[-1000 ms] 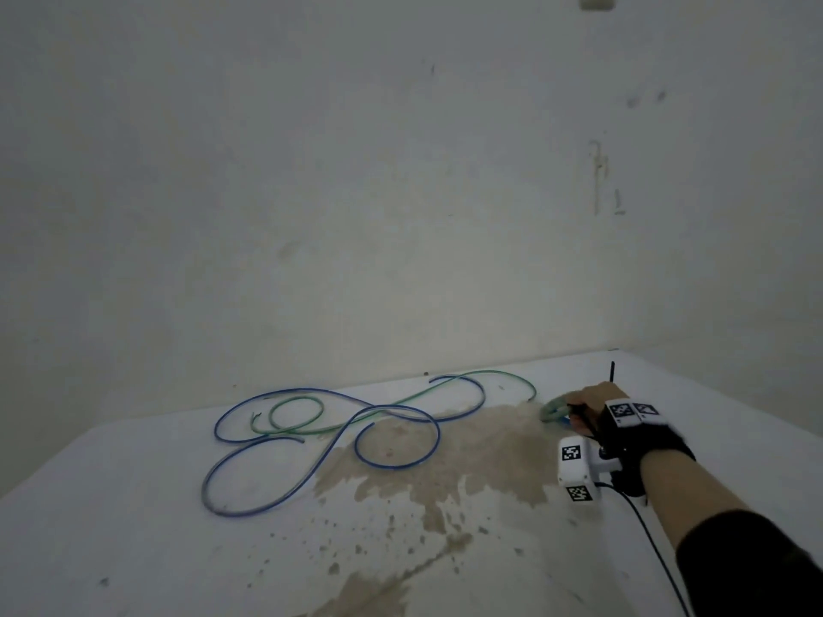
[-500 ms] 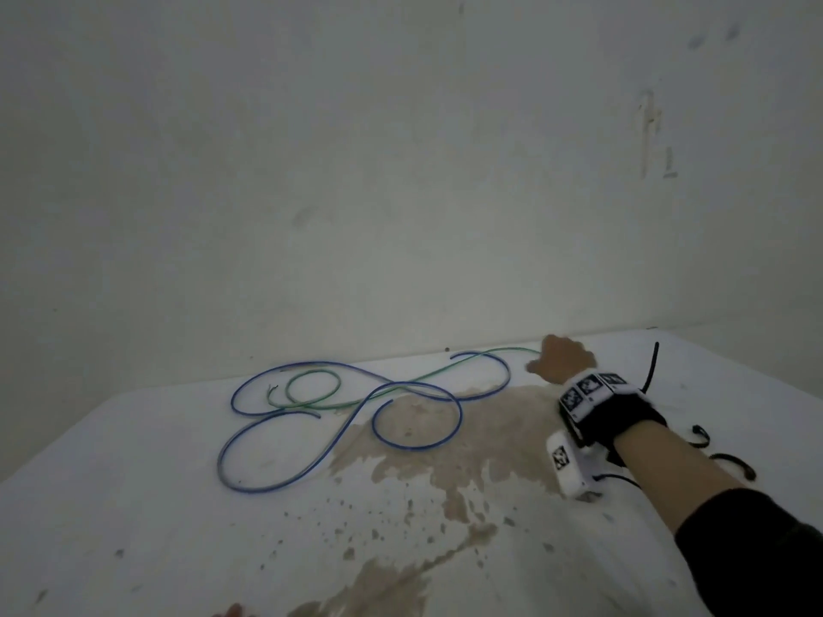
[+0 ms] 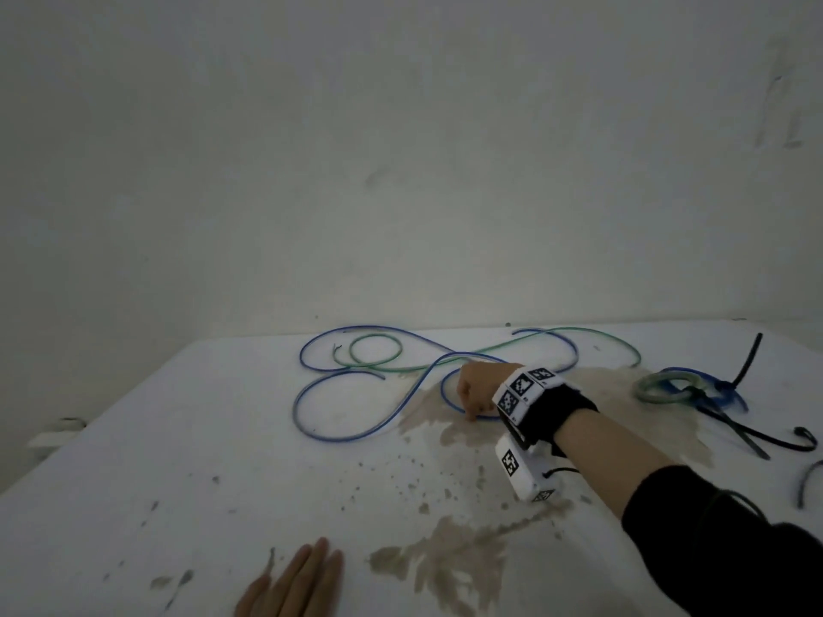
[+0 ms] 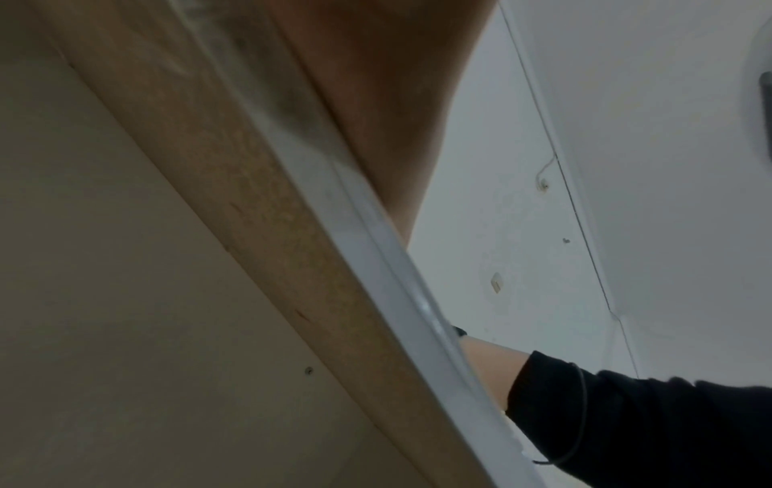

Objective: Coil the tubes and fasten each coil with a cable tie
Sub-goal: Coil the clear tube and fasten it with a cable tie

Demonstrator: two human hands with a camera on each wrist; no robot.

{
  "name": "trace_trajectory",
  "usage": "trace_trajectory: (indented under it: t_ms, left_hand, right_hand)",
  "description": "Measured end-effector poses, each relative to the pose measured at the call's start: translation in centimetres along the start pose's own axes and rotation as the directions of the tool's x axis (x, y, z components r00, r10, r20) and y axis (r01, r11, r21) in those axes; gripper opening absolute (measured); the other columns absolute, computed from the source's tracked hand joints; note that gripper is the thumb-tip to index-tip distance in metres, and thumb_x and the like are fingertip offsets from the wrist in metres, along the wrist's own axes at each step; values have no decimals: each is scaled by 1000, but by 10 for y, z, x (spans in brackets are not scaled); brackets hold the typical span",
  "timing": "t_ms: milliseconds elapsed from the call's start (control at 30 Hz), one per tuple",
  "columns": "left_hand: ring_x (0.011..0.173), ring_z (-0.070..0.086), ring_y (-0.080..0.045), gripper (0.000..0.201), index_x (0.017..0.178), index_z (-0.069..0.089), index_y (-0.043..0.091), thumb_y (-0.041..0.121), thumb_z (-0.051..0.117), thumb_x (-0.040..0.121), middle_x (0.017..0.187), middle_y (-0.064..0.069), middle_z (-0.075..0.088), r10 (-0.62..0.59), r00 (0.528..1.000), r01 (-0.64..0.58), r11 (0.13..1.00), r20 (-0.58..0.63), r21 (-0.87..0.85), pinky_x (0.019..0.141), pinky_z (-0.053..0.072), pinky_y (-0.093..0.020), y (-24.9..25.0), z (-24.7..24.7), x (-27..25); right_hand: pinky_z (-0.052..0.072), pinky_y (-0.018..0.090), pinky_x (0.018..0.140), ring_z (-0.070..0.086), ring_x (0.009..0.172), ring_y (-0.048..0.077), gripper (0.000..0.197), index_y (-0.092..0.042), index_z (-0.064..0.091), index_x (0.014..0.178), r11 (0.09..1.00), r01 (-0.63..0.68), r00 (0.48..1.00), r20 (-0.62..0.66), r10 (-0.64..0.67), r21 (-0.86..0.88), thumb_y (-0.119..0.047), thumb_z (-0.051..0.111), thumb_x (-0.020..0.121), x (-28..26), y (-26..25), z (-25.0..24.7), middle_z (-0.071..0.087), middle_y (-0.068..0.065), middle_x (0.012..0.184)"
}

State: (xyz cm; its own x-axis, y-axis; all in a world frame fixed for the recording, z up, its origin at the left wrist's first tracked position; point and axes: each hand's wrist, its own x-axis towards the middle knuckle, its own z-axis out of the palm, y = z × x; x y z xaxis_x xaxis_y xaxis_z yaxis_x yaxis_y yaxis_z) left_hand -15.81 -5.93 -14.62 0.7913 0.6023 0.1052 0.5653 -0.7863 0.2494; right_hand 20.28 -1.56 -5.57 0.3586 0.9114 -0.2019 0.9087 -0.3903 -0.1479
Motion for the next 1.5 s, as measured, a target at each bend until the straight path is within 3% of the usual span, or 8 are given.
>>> trace_trajectory:
  t_ms: [167,300,500,667,800,933,1100,1500]
  left_hand:
    - [130,29,6,72,127,40,30,76,21,75,149,22,26,-65,959,68,998,276,0,95,22,-23,-17,-34,6]
    - [134,27,1,141,145,7,38,98,-12,19,148,25,14,36,959,-51,998,282,46,106,22,-18,6,-100,25]
    - [127,37,-4,59,136,35,29,62,33,88,136,14,41,209,960,-232,966,-184,-115,103,30,-23,49,-156,87]
    - [100,55,-21,27,122,49,5,14,40,98,114,-14,58,204,915,-331,874,-349,-355,75,40,-15,77,-161,175]
    - [52,51,-14,17,85,57,2,4,44,96,60,-6,52,277,908,-416,516,-314,-748,55,46,-21,88,-160,199]
    - [55,42,-12,23,81,56,5,10,41,97,59,2,44,281,882,-450,270,-377,-851,59,40,-21,89,-157,201]
    - [62,45,1,24,80,62,19,13,46,96,69,15,53,383,825,-565,595,-417,-572,63,36,-14,86,-149,201]
    - [58,60,-10,23,83,54,4,4,36,97,59,4,60,-102,818,-575,-110,-566,-811,63,53,-21,99,-151,204]
  right_hand:
    - [52,35,59,57,50,23,18,-9,52,65,967,88,995,-73,-72,239,-9,57,83,-27,-14,-25,63,17,62]
    - [47,25,50,50,41,11,18,-8,56,68,862,270,937,-322,-134,430,-4,53,85,-61,-23,-52,59,5,54]
    - [31,18,45,37,46,13,17,-4,61,71,647,508,805,-580,-123,568,1,54,86,-111,-32,-67,50,1,51]
    - [29,16,46,34,49,10,18,-6,60,73,464,665,689,-720,-81,585,0,53,89,-133,-35,-77,44,0,52]
    - [30,16,45,33,46,9,15,-3,59,74,414,752,560,-828,7,512,-3,56,88,-136,-26,-82,42,-8,49]
    - [27,19,45,29,47,11,19,-6,58,73,391,790,467,-877,114,472,-3,53,90,-132,-11,-86,40,-11,47]
    - [27,20,45,29,48,12,19,-6,58,73,360,800,456,-876,155,480,-5,52,91,-127,-10,-85,38,-8,48]
    - [47,22,59,58,61,13,29,-11,64,101,340,718,635,-772,38,607,-17,36,99,-107,-36,-66,64,4,69]
